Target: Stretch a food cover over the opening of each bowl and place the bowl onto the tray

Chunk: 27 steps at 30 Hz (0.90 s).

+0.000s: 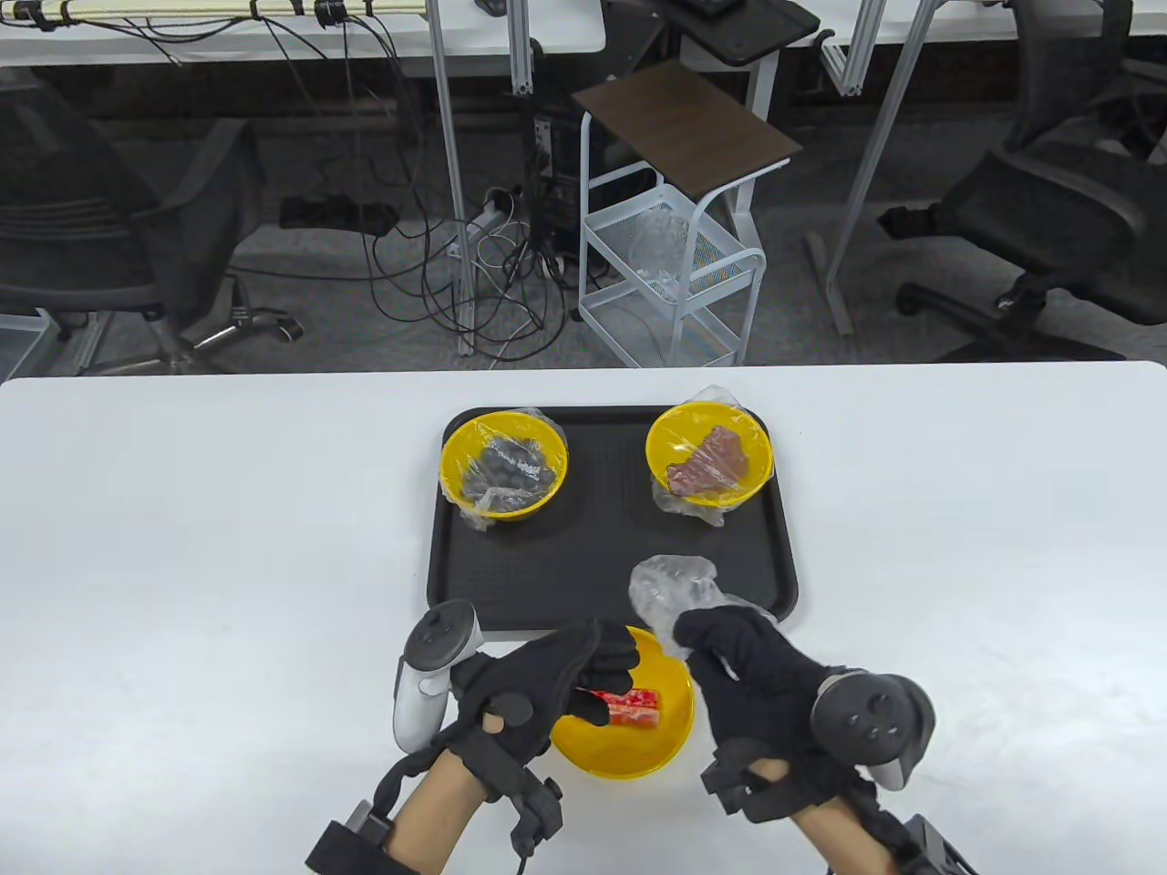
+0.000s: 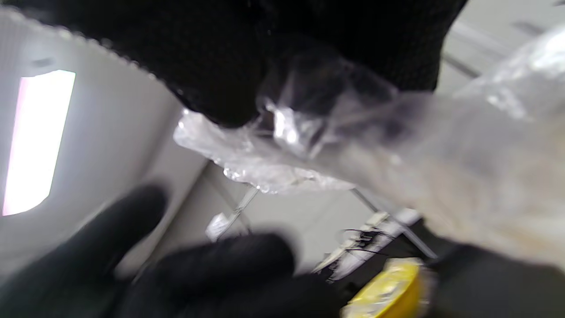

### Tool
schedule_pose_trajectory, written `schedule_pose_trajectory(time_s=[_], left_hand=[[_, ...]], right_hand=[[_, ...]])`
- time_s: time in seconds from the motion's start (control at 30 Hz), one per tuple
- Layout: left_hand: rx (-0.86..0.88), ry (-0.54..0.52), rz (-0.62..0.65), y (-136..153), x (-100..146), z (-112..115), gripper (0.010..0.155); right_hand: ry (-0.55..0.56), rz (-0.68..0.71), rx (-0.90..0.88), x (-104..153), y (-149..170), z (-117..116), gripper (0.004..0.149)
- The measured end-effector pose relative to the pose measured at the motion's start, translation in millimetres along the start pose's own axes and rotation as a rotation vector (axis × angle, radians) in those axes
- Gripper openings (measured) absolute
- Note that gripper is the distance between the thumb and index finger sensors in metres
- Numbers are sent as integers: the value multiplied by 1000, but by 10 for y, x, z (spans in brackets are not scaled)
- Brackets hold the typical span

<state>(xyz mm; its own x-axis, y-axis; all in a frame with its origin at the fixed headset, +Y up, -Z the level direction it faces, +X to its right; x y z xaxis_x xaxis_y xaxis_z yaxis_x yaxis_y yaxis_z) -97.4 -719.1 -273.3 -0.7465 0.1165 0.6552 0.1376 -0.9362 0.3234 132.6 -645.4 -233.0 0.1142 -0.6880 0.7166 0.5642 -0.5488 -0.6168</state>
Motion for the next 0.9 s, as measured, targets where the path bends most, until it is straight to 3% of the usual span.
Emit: schedule_pose_trajectory(time_s=[0.1, 0.2, 0.23, 0.33, 0.43, 0.57, 0.67, 0.77, 0.83, 0.9], left_hand=[[155, 43, 34, 74, -10, -4, 100], [278, 147, 30, 167, -18, -42, 88], [282, 130, 25, 179, -14, -56, 80], [188, -90, -18, 228, 22, -185, 57], [242, -151, 11, 277, 31, -275, 47], [240, -190, 46, 264, 82, -388, 45], [245, -115, 71, 245, 88, -436, 44], [231, 98, 103, 214, 43, -425, 44], [206, 196, 116, 186, 17, -397, 44], [196, 227, 119, 171, -5, -373, 44]], right_hand=[[-59, 215, 69, 117, -247, -189, 45], [-162, 334, 196, 235, -375, -376, 45], [-187, 338, 218, 257, -371, -407, 45], [-297, 331, 226, 315, -332, -497, 52], [-366, 310, 172, 351, -281, -492, 63], [-235, 244, 54, 276, -171, -249, 75], [-18, 47, -59, 175, 56, 29, 67], [191, -291, -135, 133, 489, 264, 55], [200, -544, -206, 184, 825, 269, 52], [162, -684, -291, 246, 1018, 174, 54]])
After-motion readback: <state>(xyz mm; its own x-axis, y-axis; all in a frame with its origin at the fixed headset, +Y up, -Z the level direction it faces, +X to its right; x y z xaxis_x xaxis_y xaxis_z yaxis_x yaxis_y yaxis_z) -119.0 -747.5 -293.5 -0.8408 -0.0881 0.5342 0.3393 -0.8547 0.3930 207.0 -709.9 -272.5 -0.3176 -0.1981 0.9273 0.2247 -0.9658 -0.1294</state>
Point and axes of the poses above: the tracker on the back of each hand, its own y axis roughly to the little-finger side, its own x axis roughly from the fingertips to the wrist, z = x × y, the point moved 1 cm from there along -x, roughly from the wrist to the fingertips, and after that the axes turned 12 degrees about y, right-handed, at the moved point
